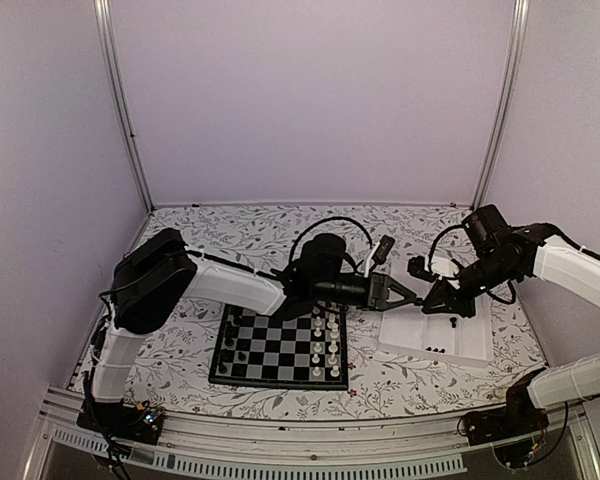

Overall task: Set up the chess pieces on the board
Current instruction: Place the chess piece on the chessboard.

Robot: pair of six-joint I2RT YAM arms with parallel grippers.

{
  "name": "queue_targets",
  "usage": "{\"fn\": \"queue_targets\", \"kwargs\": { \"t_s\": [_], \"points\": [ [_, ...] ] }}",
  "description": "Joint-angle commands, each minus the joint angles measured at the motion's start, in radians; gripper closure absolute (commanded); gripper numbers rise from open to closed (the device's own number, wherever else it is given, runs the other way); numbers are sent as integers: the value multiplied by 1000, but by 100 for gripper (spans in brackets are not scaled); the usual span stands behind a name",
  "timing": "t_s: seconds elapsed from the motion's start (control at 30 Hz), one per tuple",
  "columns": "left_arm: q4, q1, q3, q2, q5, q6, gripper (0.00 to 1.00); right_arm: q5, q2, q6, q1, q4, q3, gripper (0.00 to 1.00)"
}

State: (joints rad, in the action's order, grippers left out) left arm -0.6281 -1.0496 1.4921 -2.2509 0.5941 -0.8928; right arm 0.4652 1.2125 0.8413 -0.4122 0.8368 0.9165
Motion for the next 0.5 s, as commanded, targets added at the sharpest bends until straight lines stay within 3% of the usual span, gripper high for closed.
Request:
{"fn": "queue_targets", "kwargs": {
  "t_s": [0.0, 0.17, 0.3, 0.47],
  "points": [
    [-42, -9, 25, -26, 16, -16, 81, -12, -26, -5, -10, -13, -10, 90],
    [-65, -6, 3, -17, 10, -10, 100, -15, -27, -5, -10, -21, -15, 89],
    [-36, 27, -92, 99, -15, 74, 100, -24, -28, -4, -10, -49, -49, 90],
    [335, 81, -213, 357, -140, 376, 100, 2, -24, -23, -11, -180, -142, 90]
  ]
}}
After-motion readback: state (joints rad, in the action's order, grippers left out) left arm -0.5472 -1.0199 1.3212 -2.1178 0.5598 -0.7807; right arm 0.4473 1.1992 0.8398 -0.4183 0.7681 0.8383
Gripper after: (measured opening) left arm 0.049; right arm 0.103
